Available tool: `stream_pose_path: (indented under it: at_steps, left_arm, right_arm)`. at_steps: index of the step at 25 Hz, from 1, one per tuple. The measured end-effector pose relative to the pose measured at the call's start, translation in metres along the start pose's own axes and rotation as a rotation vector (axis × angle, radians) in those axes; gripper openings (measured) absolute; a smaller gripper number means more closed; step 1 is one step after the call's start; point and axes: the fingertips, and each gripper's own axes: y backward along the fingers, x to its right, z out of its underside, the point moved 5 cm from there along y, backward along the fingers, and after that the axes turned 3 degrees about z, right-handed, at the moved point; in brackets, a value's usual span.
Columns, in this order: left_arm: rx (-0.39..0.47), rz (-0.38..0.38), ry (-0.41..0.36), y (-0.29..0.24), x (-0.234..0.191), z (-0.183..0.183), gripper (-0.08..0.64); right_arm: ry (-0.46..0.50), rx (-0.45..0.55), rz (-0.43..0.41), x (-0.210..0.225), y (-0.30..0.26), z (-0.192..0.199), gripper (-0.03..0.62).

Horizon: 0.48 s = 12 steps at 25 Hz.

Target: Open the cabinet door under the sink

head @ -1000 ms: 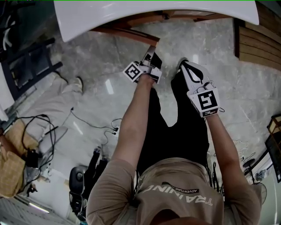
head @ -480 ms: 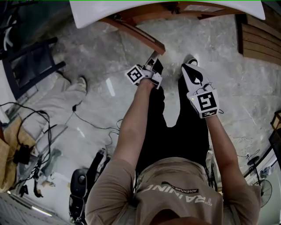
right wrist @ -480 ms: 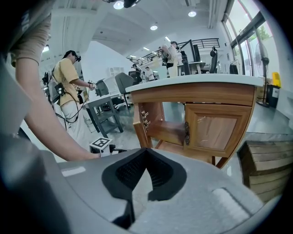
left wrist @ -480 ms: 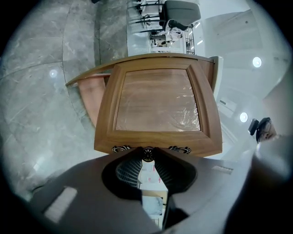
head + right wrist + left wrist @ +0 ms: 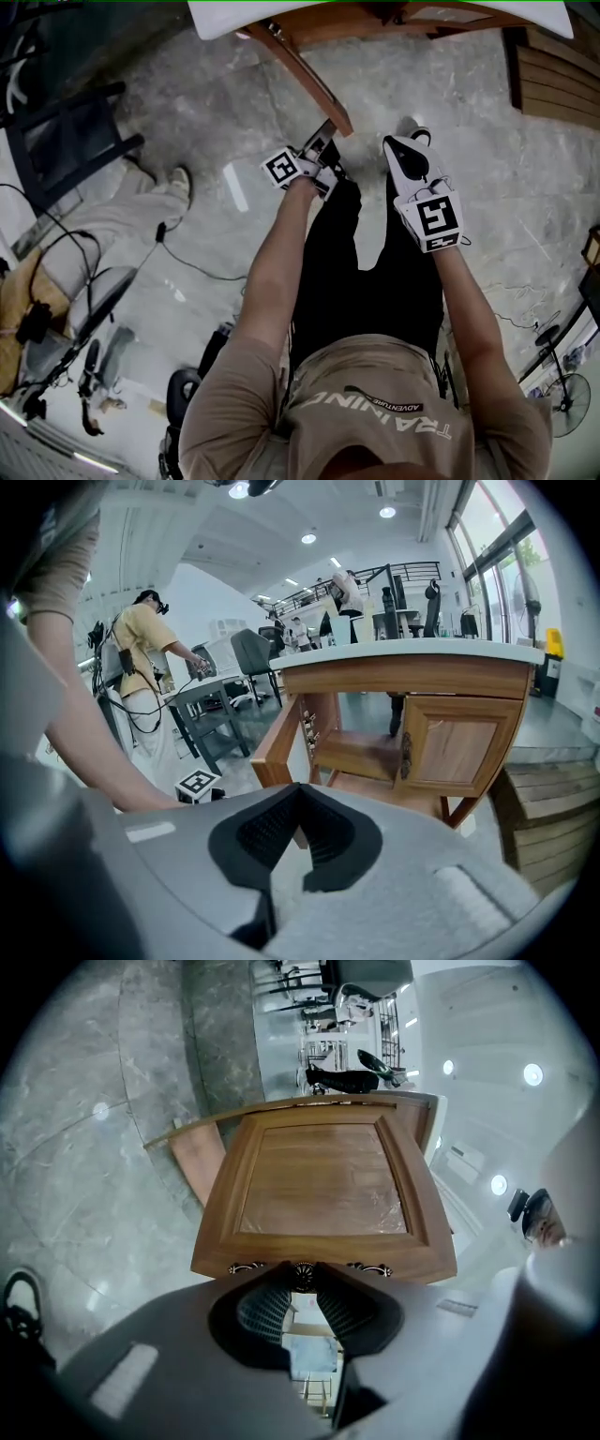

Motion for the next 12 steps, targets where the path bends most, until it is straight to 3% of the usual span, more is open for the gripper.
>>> stream_pose_path:
  at_steps: [5, 12]
  left_arm:
    - [-0.034, -0.019, -0.018, 0.036, -0.002, -0.02, 0.1]
    - [0.03, -0.06, -0.05, 0.081, -0.002, -0.05, 0.1]
  right_arm:
    - [-0.001, 0.004, -0.041, -0.025, -0.011, -0.012, 0.002]
    - [0.052, -0.025, -0.074, -0.031, -0.019, -0.015, 0.002]
